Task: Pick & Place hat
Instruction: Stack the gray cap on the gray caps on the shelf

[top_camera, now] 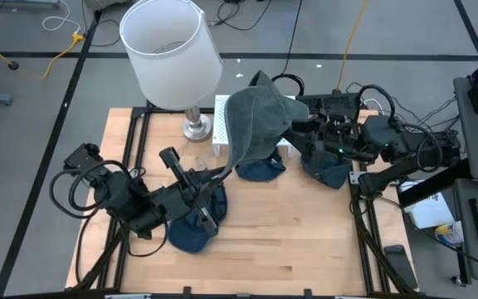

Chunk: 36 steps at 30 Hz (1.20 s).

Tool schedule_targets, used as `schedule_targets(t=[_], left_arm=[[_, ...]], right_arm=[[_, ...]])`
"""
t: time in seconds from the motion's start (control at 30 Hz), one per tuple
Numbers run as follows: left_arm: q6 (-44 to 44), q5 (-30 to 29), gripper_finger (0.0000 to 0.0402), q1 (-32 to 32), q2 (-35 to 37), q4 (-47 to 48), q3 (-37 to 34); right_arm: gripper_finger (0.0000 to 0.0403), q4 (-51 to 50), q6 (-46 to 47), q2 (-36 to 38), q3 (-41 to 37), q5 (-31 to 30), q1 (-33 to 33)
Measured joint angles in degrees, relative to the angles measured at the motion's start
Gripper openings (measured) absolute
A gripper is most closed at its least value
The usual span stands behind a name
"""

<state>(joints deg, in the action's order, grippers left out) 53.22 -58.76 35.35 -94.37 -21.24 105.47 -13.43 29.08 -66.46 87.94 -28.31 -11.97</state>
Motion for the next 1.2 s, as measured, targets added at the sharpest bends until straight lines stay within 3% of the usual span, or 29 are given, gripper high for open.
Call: schedule_targets(t=[0.17, 0.2, 0.6, 0.83, 1.0, 1.2], left_arm=[[-4.05, -1.35, 0.0023, 0.02, 0.0, 0.6, 0.0], [-5.1, -2.2, 0.003, 0.02, 0.0, 0.62, -0.01], [-17.21, -11.36, 0.006, -0.39, -0.02, 3.44, -0.02], [-31.3, -11.77, 0.0062, -0.39, -0.02, 15.8, -0.02], [-46.03, -10.45, 0.0062, -0.39, -0.02, 29.18, -0.02], [-62.37, -1.86, 0.0062, -1.82, -0.02, 40.51, -0.02]], right_arm=[[0.0038, -0.13, -3.26, 0.23, 0.0, 1.12, -0.02], [0.003, -0.08, -4.52, 0.32, 0.0, 2.07, -0.02], [0.003, -1.0, -8.89, 5.23, 0.0, 13.43, 1.02], [0.003, -7.39, -9.46, 10.69, 0.0, 24.31, 4.54], [0.003, -9.55, -11.21, 14.03, 0.0, 32.85, 6.24], [0.003, -9.89, -13.3, 15.81, 0.0, 41.0, 7.22]])
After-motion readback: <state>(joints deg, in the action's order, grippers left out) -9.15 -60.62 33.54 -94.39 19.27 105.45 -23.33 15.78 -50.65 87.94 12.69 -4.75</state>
